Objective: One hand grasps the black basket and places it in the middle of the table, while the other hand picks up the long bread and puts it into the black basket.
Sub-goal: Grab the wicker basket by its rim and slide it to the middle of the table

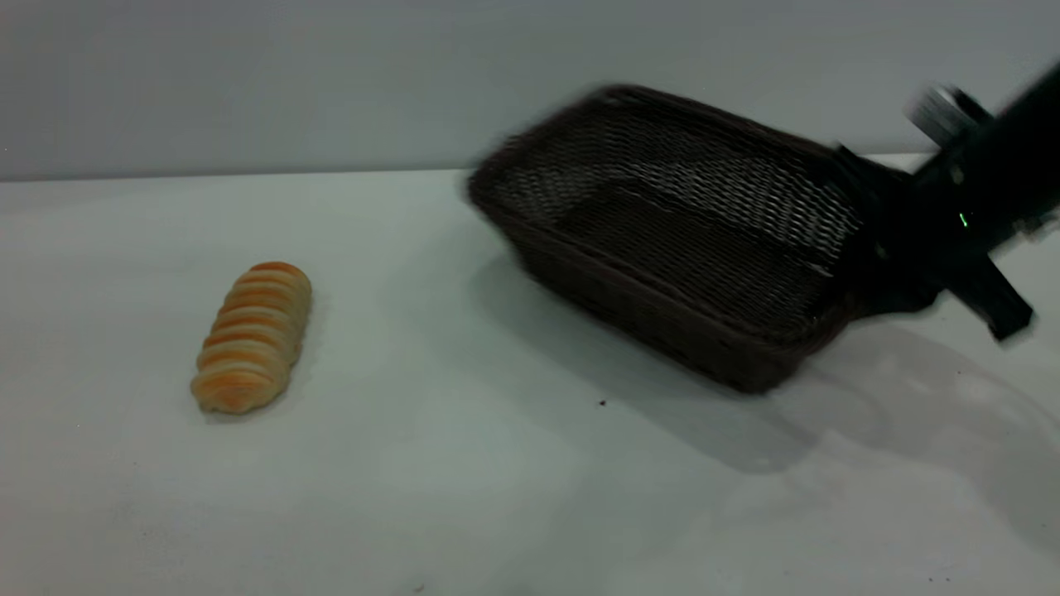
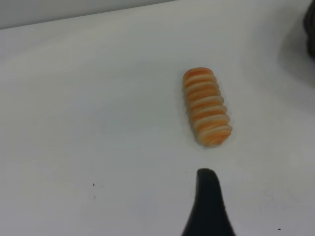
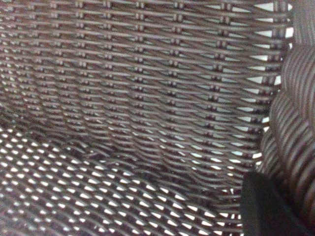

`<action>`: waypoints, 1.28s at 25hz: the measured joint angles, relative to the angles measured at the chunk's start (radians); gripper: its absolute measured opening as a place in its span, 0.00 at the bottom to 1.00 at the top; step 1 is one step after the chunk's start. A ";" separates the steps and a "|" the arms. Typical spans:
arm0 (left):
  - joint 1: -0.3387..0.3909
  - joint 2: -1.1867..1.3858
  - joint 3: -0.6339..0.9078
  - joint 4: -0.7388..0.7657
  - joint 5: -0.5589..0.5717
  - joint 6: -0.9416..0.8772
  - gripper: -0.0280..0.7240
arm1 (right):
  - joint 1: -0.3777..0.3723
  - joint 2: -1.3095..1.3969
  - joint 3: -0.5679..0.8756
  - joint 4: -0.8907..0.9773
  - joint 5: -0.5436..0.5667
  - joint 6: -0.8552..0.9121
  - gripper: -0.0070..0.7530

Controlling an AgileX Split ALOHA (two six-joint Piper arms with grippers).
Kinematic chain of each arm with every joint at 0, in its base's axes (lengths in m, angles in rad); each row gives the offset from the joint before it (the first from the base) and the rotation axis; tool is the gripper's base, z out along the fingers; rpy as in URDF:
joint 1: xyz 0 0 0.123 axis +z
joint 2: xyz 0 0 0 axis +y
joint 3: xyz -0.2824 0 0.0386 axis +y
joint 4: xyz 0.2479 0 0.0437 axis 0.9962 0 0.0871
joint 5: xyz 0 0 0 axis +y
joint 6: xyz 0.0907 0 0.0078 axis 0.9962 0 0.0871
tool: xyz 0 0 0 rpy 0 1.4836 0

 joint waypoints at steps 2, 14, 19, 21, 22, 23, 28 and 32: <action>0.000 0.000 0.000 -0.001 0.000 0.006 0.82 | 0.000 0.026 -0.104 -0.111 0.130 -0.004 0.13; 0.000 0.049 0.000 -0.001 0.000 0.020 0.82 | 0.111 0.242 -0.465 -0.411 0.425 -0.011 0.13; 0.000 0.130 0.000 -0.001 -0.003 0.020 0.82 | 0.113 0.265 -0.472 -0.464 0.370 -0.011 0.13; 0.000 0.170 0.000 -0.003 -0.014 0.020 0.82 | 0.112 0.265 -0.480 -0.501 0.363 -0.011 0.13; 0.000 0.188 0.000 -0.004 -0.019 0.021 0.82 | 0.112 0.265 -0.480 -0.513 0.359 -0.011 0.14; 0.000 0.212 0.000 -0.007 -0.030 0.021 0.82 | 0.112 0.265 -0.480 -0.520 0.358 -0.011 0.15; 0.000 0.351 0.000 -0.060 -0.116 0.021 0.82 | 0.111 0.246 -0.480 -0.569 0.363 -0.016 0.35; 0.000 0.480 0.000 -0.101 -0.190 0.022 0.82 | 0.111 0.170 -0.480 -0.618 0.393 -0.018 0.56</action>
